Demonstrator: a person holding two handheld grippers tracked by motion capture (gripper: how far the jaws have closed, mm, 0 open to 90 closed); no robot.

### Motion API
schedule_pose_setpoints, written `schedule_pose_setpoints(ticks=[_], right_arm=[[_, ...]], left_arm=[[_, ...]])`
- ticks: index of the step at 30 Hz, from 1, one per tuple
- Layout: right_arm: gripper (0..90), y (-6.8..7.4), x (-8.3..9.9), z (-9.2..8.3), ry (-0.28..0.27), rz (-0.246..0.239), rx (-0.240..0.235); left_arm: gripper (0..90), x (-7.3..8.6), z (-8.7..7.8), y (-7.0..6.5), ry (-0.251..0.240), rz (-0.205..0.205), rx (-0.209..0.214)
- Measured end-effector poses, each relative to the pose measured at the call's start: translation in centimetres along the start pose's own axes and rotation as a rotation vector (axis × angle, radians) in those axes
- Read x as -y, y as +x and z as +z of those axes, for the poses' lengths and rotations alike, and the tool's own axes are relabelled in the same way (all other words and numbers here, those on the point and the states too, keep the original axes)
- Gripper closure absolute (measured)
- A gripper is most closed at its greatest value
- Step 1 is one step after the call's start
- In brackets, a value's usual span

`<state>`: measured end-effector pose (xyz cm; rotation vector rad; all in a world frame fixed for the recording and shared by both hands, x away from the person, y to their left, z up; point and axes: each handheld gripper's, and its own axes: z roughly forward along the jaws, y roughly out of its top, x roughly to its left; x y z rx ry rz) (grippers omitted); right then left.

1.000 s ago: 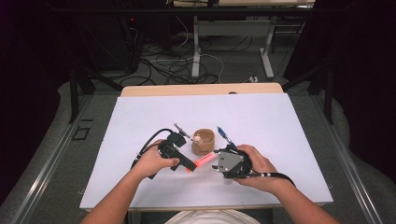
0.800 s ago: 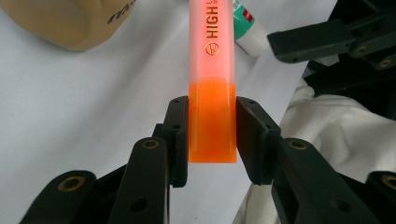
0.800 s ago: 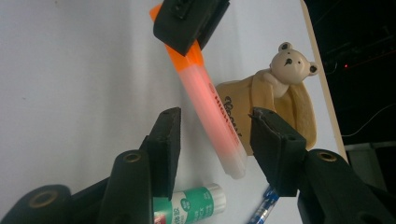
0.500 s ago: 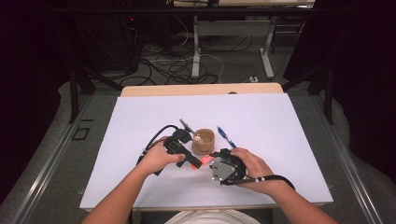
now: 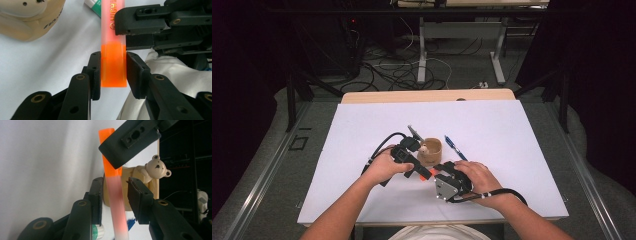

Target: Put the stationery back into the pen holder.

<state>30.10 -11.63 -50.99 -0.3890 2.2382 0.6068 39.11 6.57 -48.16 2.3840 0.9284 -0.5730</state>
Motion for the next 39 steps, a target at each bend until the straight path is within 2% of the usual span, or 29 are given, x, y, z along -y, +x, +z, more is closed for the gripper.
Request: schedule_pose_setpoints(ticks=[4,5,6,7,8,9,10,12,24,25,27,29,34,36,39], right_arm=[[66.3,0.21,-0.15,0.16,0.003,-0.024,-0.005],[66.5,0.18,-0.17,0.21,-0.004,-0.044,0.004],[66.7,0.19,-0.26,0.15,0.013,-0.049,-0.012],[66.9,0.29,-0.27,0.29,-0.006,-0.048,0.011],[67.2,0.09,-0.34,0.2,0.009,-0.077,-0.01],[67.5,0.34,-0.32,0.29,-0.005,-0.059,0.007],[67.8,0.32,-0.31,0.37,-0.018,-0.065,0.002],[68.3,0.2,-0.38,0.31,-0.007,-0.096,0.011],[74.2,0.36,-0.39,0.35,0.01,-0.123,0.015],[74.3,0.3,-0.43,0.32,0.015,-0.129,-0.003],[74.5,0.34,-0.44,0.32,0.017,-0.133,-0.002],[74.6,0.44,-0.41,0.4,0.007,-0.14,0.016],[74.8,0.53,-0.41,0.38,0.008,-0.149,0.026],[74.9,0.36,-0.5,0.3,0.022,-0.169,0.012],[75.0,0.42,-0.51,0.33,0.022,-0.169,0.011]], left_arm=[[67.1,-0.19,0.11,-0.08,0.007,0.002,0.006],[67.1,-0.23,0.14,-0.1,0.008,0.001,0.008],[67.1,-0.25,0.18,-0.14,0.008,0.0,0.009],[67.1,-0.27,0.25,-0.15,0.003,0.0,0.014],[67.1,-0.3,0.27,-0.17,0.003,0.001,0.015],[67.1,-0.36,0.22,-0.18,0.013,0.004,0.013],[67.1,-0.39,0.22,-0.2,0.017,0.004,0.013],[67.1,-0.4,0.28,-0.22,0.009,0.003,0.015],[67.1,-0.44,0.19,-0.2,0.018,-0.002,0.027],[67.1,-0.44,0.19,-0.19,0.018,-0.002,0.028],[67.1,-0.44,0.2,-0.19,0.017,-0.001,0.027],[67.1,-0.44,0.21,-0.2,0.016,0.0,0.025],[67.0,-0.39,0.22,-0.19,0.01,-0.001,0.029],[67.0,-0.37,0.24,-0.22,0.012,-0.001,0.027],[66.9,-0.33,0.32,-0.29,0.005,-0.004,0.022]])
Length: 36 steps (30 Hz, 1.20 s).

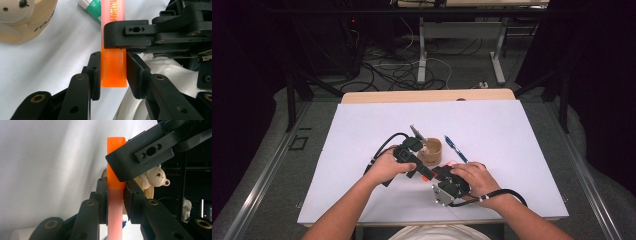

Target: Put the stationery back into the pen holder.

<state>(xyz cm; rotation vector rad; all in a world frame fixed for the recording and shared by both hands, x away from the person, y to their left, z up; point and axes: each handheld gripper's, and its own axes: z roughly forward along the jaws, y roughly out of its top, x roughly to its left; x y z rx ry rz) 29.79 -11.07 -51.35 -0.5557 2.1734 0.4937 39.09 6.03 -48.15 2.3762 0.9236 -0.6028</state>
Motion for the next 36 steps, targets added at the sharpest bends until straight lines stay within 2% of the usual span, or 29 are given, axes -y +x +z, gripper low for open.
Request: schedule_pose_setpoints(ticks=[1,3,4,5,8,9,13,15,16,17,18,19,20,21,23,25,27,31,33,34,36], right_arm=[[75.0,0.1,0.0,0.1,-0.01,0.003,0.018],[75.1,0.0,0.0,0.0,0.0,-0.001,-0.004],[75.1,0.0,0.0,0.0,0.001,0.001,-0.003],[75.1,0.0,0.1,0.0,-0.007,0.008,0.02],[75.3,0.1,0.1,0.0,-0.01,0.018,0.022],[75.3,0.1,0.1,0.0,-0.009,0.023,0.019],[75.3,0.0,0.1,0.0,-0.011,0.027,0.016],[75.3,0.1,0.2,0.0,-0.015,0.047,0.015],[75.3,-0.1,0.2,-0.1,0.003,0.048,-0.003],[75.4,-0.2,0.3,-0.1,-0.003,0.05,0.0],[75.3,0.0,0.3,-0.1,-0.003,0.074,-0.001],[75.3,-0.1,0.4,0.0,-0.016,0.06,0.034],[75.4,0.0,0.5,0.0,-0.016,0.064,0.046],[75.4,-0.1,0.5,-0.1,-0.013,0.071,0.013],[75.3,-0.3,0.6,-0.1,-0.014,0.065,0.018],[75.4,-0.1,0.6,-0.1,-0.018,0.093,0.022],[75.3,-0.3,0.7,-0.1,-0.014,0.076,0.019],[75.3,-0.3,0.7,-0.1,-0.017,0.105,0.03],[75.4,-0.3,0.8,-0.2,-0.017,0.111,0.034],[75.3,-0.5,0.9,-0.1,-0.024,0.105,0.032],[75.3,-0.5,0.9,-0.2,-0.022,0.122,0.033]], left_arm=[[66.9,0.0,-0.1,0.0,0.011,0.001,-0.001],[66.9,0.0,-0.1,0.0,0.001,-0.004,0.001],[66.8,0.0,-0.1,0.0,-0.006,-0.004,0.002],[66.7,0.0,-0.1,0.0,-0.01,-0.005,0.001],[63.9,0.1,-0.2,0.0,-0.03,-0.012,0.008],[62.3,0.1,-0.4,0.1,-0.026,-0.003,0.004],[58.8,0.5,-0.8,0.1,-0.062,-0.006,0.0],[57.1,0.7,-1.2,0.2,-0.082,-0.008,-0.005],[56.3,0.8,-1.4,0.2,-0.096,-0.008,-0.004],[55.2,1.0,-1.6,0.3,-0.107,-0.008,-0.006],[55.1,1.1,-1.8,0.3,-0.12,-0.008,-0.011],[54.4,1.2,-1.9,0.3,-0.135,-0.006,-0.02],[53.7,1.4,-2.1,0.4,-0.146,-0.003,-0.029],[53.5,1.5,-2.3,0.4,-0.157,-0.004,-0.037],[52.3,1.7,-2.6,0.5,-0.177,-0.01,-0.047],[51.8,2.0,-2.8,0.7,-0.185,-0.007,-0.062],[51.3,2.3,-3.0,1.0,-0.195,-0.014,-0.072],[48.1,2.8,-3.2,1.5,-0.233,-0.03,-0.095],[46.5,3.1,-3.3,1.8,-0.258,-0.027,-0.11],[44.9,3.2,-3.3,2.0,-0.265,-0.012,-0.128],[44.4,3.4,-3.3,2.2,-0.281,-0.02,-0.142]])
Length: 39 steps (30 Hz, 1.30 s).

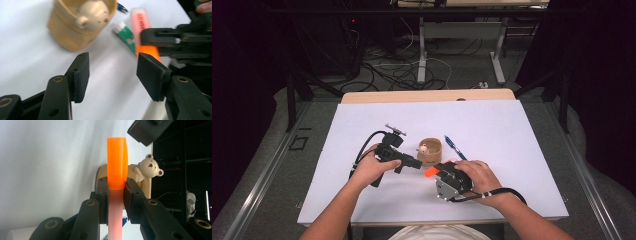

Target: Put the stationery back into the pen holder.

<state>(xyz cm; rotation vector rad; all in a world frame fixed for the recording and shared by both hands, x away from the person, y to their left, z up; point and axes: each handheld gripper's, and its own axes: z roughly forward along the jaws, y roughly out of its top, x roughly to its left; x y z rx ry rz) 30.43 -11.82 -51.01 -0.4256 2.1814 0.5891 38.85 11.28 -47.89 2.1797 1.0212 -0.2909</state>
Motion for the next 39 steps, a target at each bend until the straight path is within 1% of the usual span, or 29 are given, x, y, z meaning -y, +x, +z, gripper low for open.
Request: schedule_pose_setpoints(ticks=[3,4,5,6,7,9,10,11,12,13,14,16,17,18,19,20,21,22,23,24,25,26,27,29,31,32,35,36,39], right_arm=[[75.4,-0.4,0.2,0.0,-0.016,0.022,0.002],[75.4,-0.5,0.3,0.0,-0.019,0.03,0.003],[75.3,-0.5,0.3,0.0,-0.019,0.052,0.009],[75.4,-0.7,0.4,-0.1,-0.024,0.063,0.007],[75.3,-0.8,0.4,-0.1,-0.029,0.065,0.01],[75.3,-1.0,0.5,-0.2,-0.037,0.087,0.006],[75.4,-1.2,0.6,-0.4,-0.029,0.099,-0.003],[75.3,-1.4,0.7,-0.4,-0.038,0.107,-0.001],[75.3,-1.4,0.8,-0.3,-0.057,0.131,0.022],[75.3,-1.8,0.9,-0.4,-0.05,0.128,0.0],[75.3,-1.9,1.0,-0.4,-0.052,0.147,-0.004],[75.3,-2.4,1.2,-0.3,-0.07,0.174,-0.01],[75.3,-2.5,1.3,-0.3,-0.073,0.198,-0.004],[75.4,-2.8,1.5,-0.3,-0.073,0.195,-0.008],[75.4,-2.9,1.6,-0.3,-0.075,0.219,0.003],[75.4,-3.1,1.7,-0.3,-0.078,0.24,0.002],[75.3,-3.3,1.8,-0.2,-0.084,0.25,0.001],[75.3,-3.6,2.0,-0.3,-0.085,0.25,-0.006],[75.3,-3.8,2.1,-0.1,-0.102,0.273,0.001],[75.3,-4.0,2.2,-0.2,-0.104,0.291,0.003],[75.4,-4.3,2.2,-0.1,-0.12,0.308,0.006],[75.4,-4.5,2.3,-0.1,-0.125,0.332,0.006],[75.4,-4.7,2.4,0.0,-0.14,0.346,0.007],[75.3,-5.1,2.4,0.1,-0.154,0.38,0.008],[75.4,-5.5,2.5,0.2,-0.162,0.41,0.011],[75.3,-5.7,2.5,0.3,-0.171,0.423,0.013],[75.3,-6.2,2.5,0.5,-0.194,0.465,0.008],[75.4,-6.4,2.5,0.5,-0.203,0.477,0.011],[75.4,-6.9,2.7,0.7,-0.216,0.523,0.006]], left_arm=[[43.9,0.3,0.0,0.4,-0.024,-0.014,-0.009],[43.5,0.4,0.1,0.5,-0.029,-0.005,-0.017],[42.6,0.5,0.1,0.6,-0.035,-0.001,-0.026],[41.8,0.6,0.2,0.6,-0.041,0.006,-0.038],[40.9,0.7,0.2,0.6,-0.048,0.01,-0.049],[39.1,0.9,0.3,0.7,-0.057,0.031,-0.068],[38.7,1.1,0.3,0.8,-0.061,0.037,-0.075],[38.6,1.1,0.3,0.8,-0.065,0.043,-0.083],[38.5,1.2,0.3,0.9,-0.07,0.047,-0.093],[38.2,1.3,0.3,1.0,-0.074,0.055,-0.099],[37.9,1.4,0.3,1.0,-0.076,0.066,-0.106],[37.1,1.5,0.2,1.1,-0.081,0.074,-0.12],[36.7,1.6,0.1,1.2,-0.087,0.081,-0.129],[36.0,1.6,0.1,1.3,-0.091,0.09,-0.138],[35.5,1.7,0.0,1.3,-0.09,0.096,-0.147],[35.3,1.7,0.0,1.4,-0.09,0.112,-0.152],[34.7,1.8,0.0,1.4,-0.101,0.126,-0.161],[34.0,1.9,0.1,1.5,-0.111,0.13,-0.17],[33.6,1.9,0.1,1.6,-0.113,0.144,-0.184],[33.3,2.0,0.0,1.7,-0.106,0.148,-0.188],[32.9,2.1,0.1,1.7,-0.121,0.147,-0.2],[32.6,2.1,0.1,1.8,-0.121,0.15,-0.201],[32.2,2.2,0.2,1.9,-0.121,0.154,-0.209],[31.7,2.2,0.2,2.0,-0.119,0.157,-0.211],[30.5,2.3,0.4,2.0,-0.132,0.156,-0.212],[30.4,2.3,0.4,1.9,-0.124,0.154,-0.217],[29.7,2.3,0.5,2.0,-0.123,0.167,-0.226],[29.7,2.3,0.5,2.0,-0.124,0.157,-0.225],[29.7,2.4,0.4,2.2,-0.12,0.164,-0.235]])
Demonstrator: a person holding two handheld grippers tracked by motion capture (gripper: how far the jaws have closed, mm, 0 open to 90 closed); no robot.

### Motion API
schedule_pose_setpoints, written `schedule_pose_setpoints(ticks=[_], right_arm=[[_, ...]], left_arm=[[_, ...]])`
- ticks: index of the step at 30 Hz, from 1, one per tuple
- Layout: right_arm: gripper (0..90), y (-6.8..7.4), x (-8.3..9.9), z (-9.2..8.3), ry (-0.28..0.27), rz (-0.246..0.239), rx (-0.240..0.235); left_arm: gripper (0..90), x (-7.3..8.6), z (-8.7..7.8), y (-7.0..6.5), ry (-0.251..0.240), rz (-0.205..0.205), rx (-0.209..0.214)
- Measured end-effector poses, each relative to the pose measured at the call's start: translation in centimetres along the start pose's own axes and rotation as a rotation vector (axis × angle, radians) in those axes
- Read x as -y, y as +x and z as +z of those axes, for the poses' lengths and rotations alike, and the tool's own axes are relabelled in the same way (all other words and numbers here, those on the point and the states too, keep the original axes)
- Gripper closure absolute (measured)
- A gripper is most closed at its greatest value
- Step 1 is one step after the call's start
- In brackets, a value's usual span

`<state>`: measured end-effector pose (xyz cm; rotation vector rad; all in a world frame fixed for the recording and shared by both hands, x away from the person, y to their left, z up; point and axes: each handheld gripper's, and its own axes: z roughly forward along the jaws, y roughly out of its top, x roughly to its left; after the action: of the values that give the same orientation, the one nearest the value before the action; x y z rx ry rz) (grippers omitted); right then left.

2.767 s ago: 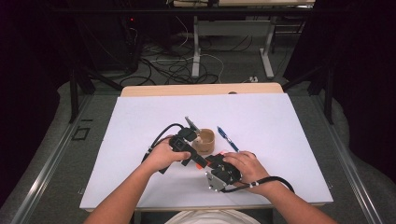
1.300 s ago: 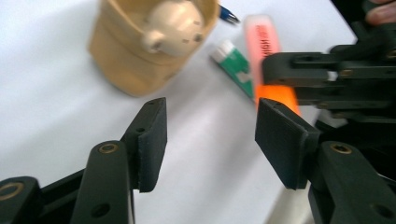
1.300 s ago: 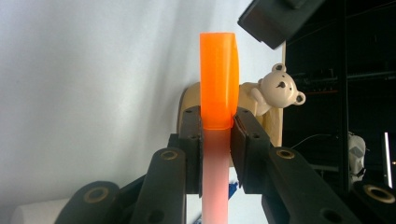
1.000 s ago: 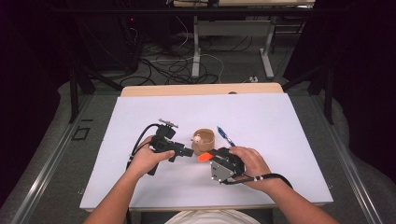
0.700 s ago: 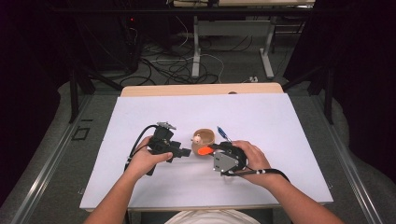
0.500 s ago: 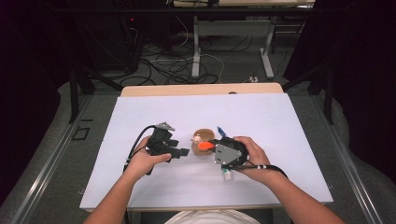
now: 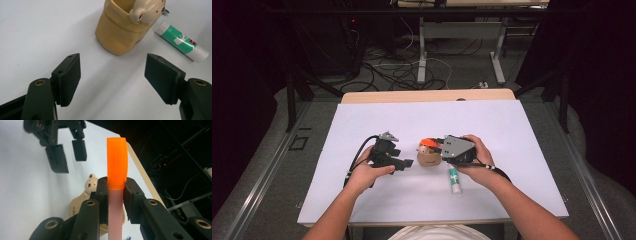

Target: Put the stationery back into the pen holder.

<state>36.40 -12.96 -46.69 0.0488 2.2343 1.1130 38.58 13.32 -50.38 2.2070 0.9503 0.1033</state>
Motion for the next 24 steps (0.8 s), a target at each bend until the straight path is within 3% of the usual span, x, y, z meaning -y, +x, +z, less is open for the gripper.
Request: schedule_pose_setpoints(ticks=[4,16,24], right_arm=[[75.4,-0.7,0.1,0.3,-0.033,0.08,0.001],[75.3,-2.1,0.9,1.6,-0.127,0.326,0.015],[75.3,-2.4,2.3,2.9,-0.164,0.474,0.037]], left_arm=[[28.4,0.1,0.0,0.1,-0.001,0.005,-0.034],[26.5,0.4,0.3,0.4,0.002,-0.039,-0.026],[24.7,0.4,0.5,0.4,-0.001,-0.019,-0.043]])
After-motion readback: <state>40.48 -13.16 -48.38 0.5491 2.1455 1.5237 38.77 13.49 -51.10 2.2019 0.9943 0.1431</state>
